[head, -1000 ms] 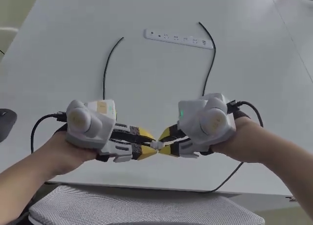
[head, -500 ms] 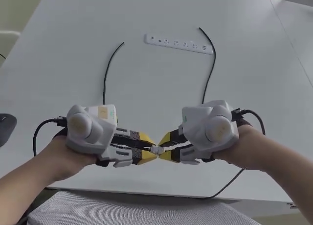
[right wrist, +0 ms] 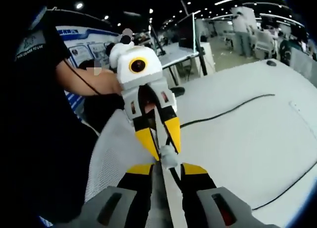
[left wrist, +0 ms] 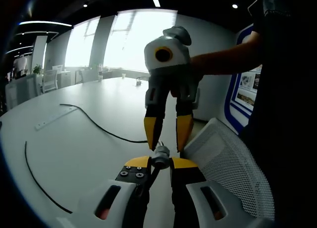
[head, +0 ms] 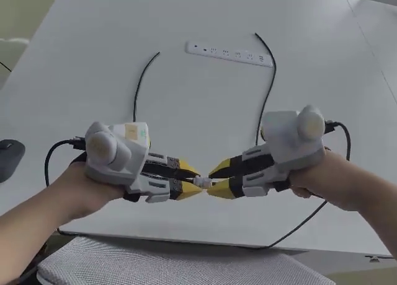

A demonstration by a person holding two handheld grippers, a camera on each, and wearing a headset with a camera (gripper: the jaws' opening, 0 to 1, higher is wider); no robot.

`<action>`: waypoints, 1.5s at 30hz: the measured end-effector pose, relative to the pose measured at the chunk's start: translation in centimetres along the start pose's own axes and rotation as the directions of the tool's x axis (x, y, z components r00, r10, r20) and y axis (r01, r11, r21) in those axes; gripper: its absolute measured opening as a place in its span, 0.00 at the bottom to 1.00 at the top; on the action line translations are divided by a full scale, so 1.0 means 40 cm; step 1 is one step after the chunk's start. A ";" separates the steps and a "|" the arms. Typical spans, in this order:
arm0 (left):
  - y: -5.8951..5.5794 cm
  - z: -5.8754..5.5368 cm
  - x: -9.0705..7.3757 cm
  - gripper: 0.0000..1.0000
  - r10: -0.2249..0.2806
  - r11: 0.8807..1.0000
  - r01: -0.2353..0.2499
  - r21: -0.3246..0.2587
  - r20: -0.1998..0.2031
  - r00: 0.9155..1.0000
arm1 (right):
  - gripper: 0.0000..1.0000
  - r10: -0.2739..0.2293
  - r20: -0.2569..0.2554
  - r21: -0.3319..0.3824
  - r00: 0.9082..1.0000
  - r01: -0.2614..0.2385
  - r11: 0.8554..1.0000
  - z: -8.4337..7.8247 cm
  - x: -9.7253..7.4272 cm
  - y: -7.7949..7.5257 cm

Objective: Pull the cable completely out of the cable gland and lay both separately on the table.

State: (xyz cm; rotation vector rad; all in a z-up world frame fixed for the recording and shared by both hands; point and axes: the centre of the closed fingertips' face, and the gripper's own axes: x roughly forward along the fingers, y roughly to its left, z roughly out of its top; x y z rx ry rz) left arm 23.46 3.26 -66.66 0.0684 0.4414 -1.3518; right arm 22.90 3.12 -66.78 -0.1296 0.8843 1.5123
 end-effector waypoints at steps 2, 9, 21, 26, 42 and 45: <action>-0.001 0.007 -0.002 0.15 0.000 1.000 0.000 0.008 0.004 1.000 | 0.17 0.031 0.038 0.053 0.999 -0.033 0.998 0.006 -0.004 0.000; -0.018 0.029 -0.001 0.15 -0.016 0.999 0.015 0.035 0.018 1.000 | 0.09 0.132 0.150 0.214 0.980 -0.162 0.963 0.028 -0.014 0.012; -0.031 0.044 0.003 0.15 -0.021 0.998 0.020 0.054 0.020 1.000 | 0.09 0.244 0.158 0.263 0.957 -0.279 0.923 0.026 -0.012 0.035; -0.033 0.045 0.006 0.14 -0.028 0.998 0.027 0.055 0.013 1.000 | 0.09 0.270 0.145 0.267 0.952 -0.300 0.916 0.026 -0.011 0.042; -0.029 0.048 0.012 0.14 -0.041 0.999 0.042 -0.033 0.030 0.999 | 0.07 0.099 0.005 -0.074 0.995 -0.098 0.992 0.020 -0.023 0.037; -0.025 0.044 0.010 0.14 -0.038 0.997 0.040 -0.058 0.037 0.999 | 0.07 0.024 -0.027 -0.185 0.999 -0.029 0.982 0.020 -0.019 0.037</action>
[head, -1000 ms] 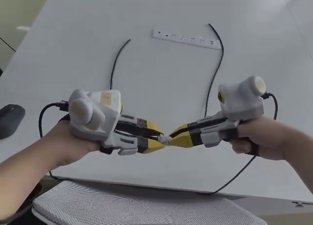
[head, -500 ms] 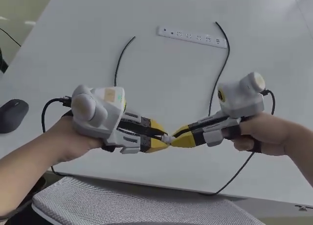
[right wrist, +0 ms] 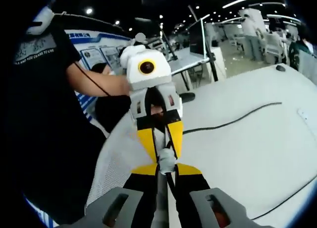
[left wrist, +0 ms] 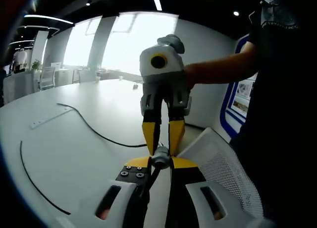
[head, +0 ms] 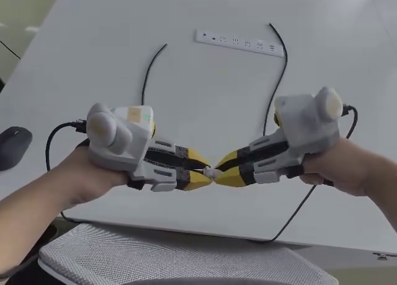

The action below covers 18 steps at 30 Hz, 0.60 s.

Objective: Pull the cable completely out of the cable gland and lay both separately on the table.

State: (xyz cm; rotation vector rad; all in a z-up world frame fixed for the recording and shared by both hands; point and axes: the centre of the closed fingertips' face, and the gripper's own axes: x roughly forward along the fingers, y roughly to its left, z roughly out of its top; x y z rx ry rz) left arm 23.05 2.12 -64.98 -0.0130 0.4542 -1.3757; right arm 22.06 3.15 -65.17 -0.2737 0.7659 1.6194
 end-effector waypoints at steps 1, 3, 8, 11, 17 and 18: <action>0.001 -0.001 -0.001 0.14 0.000 1.000 0.000 -0.009 0.002 1.000 | 0.07 -0.008 -0.005 -0.012 1.000 0.008 1.000 0.000 0.000 0.000; 0.005 -0.005 -0.005 0.15 0.004 1.000 -0.004 -0.030 0.003 1.000 | 0.07 -0.064 -0.019 -0.079 0.998 0.062 0.995 -0.001 0.006 -0.004; 0.013 -0.009 -0.015 0.15 0.010 0.997 -0.008 -0.083 0.022 1.000 | 0.07 -0.172 -0.012 -0.250 0.985 0.164 0.954 0.003 0.014 -0.013; 0.010 -0.012 -0.020 0.15 0.004 0.994 -0.001 -0.114 0.029 1.000 | 0.07 -0.227 -0.016 -0.322 0.974 0.210 0.923 0.005 0.018 -0.009; 0.015 -0.009 -0.027 0.15 0.002 0.988 0.006 -0.155 0.051 0.999 | 0.08 -0.299 -0.006 -0.375 0.954 0.275 0.885 0.009 0.020 -0.013; 0.013 -0.009 -0.026 0.15 -0.001 0.988 0.009 -0.152 0.051 0.999 | 0.08 -0.302 -0.005 -0.379 0.953 0.277 0.883 0.010 0.019 -0.013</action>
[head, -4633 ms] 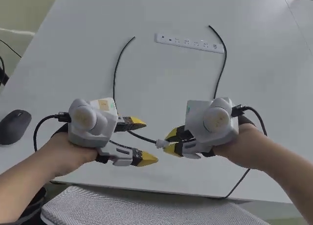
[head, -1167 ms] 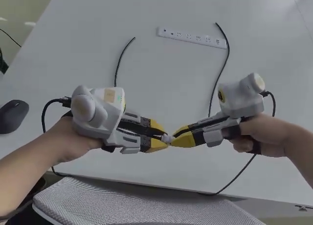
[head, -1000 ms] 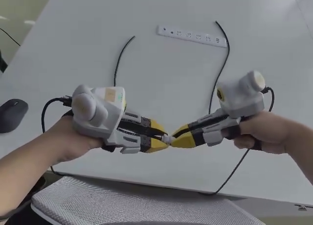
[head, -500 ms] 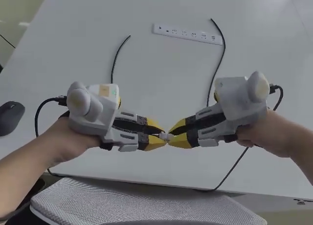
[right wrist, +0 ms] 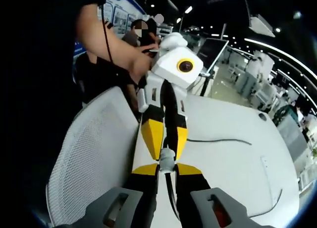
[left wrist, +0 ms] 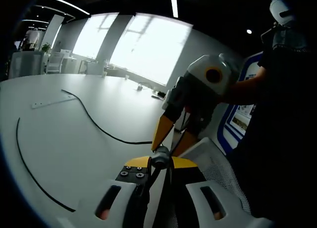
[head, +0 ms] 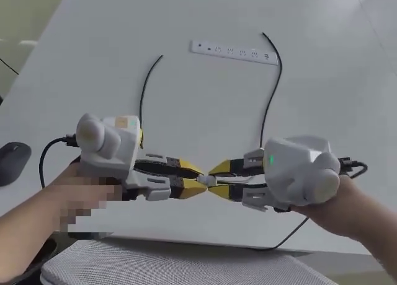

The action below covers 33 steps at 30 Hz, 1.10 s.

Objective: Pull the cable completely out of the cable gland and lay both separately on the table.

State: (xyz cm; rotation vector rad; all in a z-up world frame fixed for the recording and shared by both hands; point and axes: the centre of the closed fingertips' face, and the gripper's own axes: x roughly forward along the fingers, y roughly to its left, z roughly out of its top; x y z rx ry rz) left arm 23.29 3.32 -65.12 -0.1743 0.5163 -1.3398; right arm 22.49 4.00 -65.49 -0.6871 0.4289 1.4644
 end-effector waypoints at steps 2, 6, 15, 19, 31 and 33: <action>-0.001 0.001 0.000 0.15 -0.003 1.000 0.003 0.002 0.001 1.000 | 0.08 -0.001 0.005 0.002 1.000 0.001 1.000 0.001 -0.002 -0.002; -0.003 0.002 0.002 0.15 -0.010 1.000 0.010 0.012 -0.004 1.000 | 0.08 0.010 0.006 0.021 1.000 -0.010 1.000 -0.002 -0.002 -0.005; -0.005 0.002 0.004 0.15 -0.018 1.000 0.018 0.020 -0.016 1.000 | 0.15 0.027 0.053 0.179 0.998 -0.036 0.983 0.007 -0.010 -0.014; -0.007 -0.003 0.003 0.15 -0.017 0.998 0.018 0.056 -0.023 1.000 | 0.13 0.107 0.104 0.355 0.989 -0.138 0.925 0.001 -0.024 -0.008; -0.015 0.005 0.000 0.15 -0.024 0.997 0.026 0.069 -0.024 0.999 | 0.14 0.286 0.361 0.681 0.888 -0.460 0.569 0.018 -0.032 -0.025; -0.017 0.007 -0.001 0.15 -0.026 0.996 0.028 0.079 -0.026 0.999 | 0.17 0.287 0.361 0.690 0.887 -0.461 0.558 0.011 -0.022 -0.028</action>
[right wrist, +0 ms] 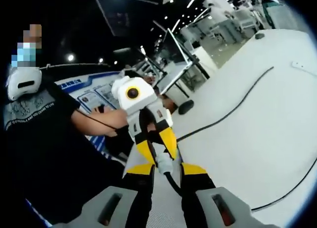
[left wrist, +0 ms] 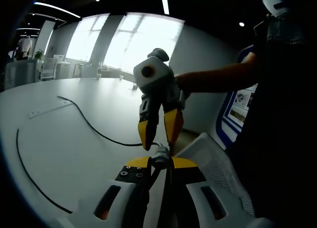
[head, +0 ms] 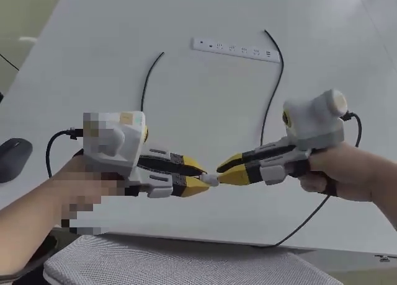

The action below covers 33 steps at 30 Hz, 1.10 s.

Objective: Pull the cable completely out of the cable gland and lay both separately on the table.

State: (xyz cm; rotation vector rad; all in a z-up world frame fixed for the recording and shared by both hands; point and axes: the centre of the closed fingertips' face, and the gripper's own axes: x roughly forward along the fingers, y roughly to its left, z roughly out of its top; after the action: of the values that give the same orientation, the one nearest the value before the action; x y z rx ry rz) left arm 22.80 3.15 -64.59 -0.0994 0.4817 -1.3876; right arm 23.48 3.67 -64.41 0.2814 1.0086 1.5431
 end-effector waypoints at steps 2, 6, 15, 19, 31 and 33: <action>0.000 0.000 -0.001 0.15 0.001 1.000 -0.001 -0.002 -0.002 1.000 | 0.17 0.043 -0.002 0.017 0.999 -0.043 0.999 -0.004 0.004 0.011; 0.002 0.002 -0.002 0.15 0.002 1.000 -0.002 -0.001 -0.001 1.000 | 0.13 0.067 -0.010 0.044 0.998 -0.067 0.997 -0.009 0.012 0.012; 0.004 0.005 0.002 0.15 0.003 1.000 -0.003 0.002 -0.004 1.000 | 0.12 0.101 -0.035 0.045 0.994 -0.099 0.994 -0.024 0.024 0.019; 0.006 -0.003 0.004 0.15 0.004 1.000 -0.004 0.000 -0.018 1.000 | 0.08 0.101 -0.040 0.027 0.994 -0.100 0.995 -0.025 0.027 0.022; -0.001 -0.017 -0.003 0.15 0.008 1.000 -0.007 0.010 -0.037 0.999 | 0.08 -0.047 -0.066 -0.261 0.997 0.029 0.965 -0.035 0.041 0.022; -0.002 -0.017 -0.006 0.15 0.006 1.000 -0.006 0.010 -0.035 0.999 | 0.08 -0.077 -0.061 -0.307 0.995 0.055 0.950 -0.034 0.042 0.024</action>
State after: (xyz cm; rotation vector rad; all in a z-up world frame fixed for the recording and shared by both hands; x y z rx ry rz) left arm 22.44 3.50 -65.11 -0.0661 0.5039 -1.3874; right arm 21.45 4.67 -65.14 -0.0253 0.8114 1.6303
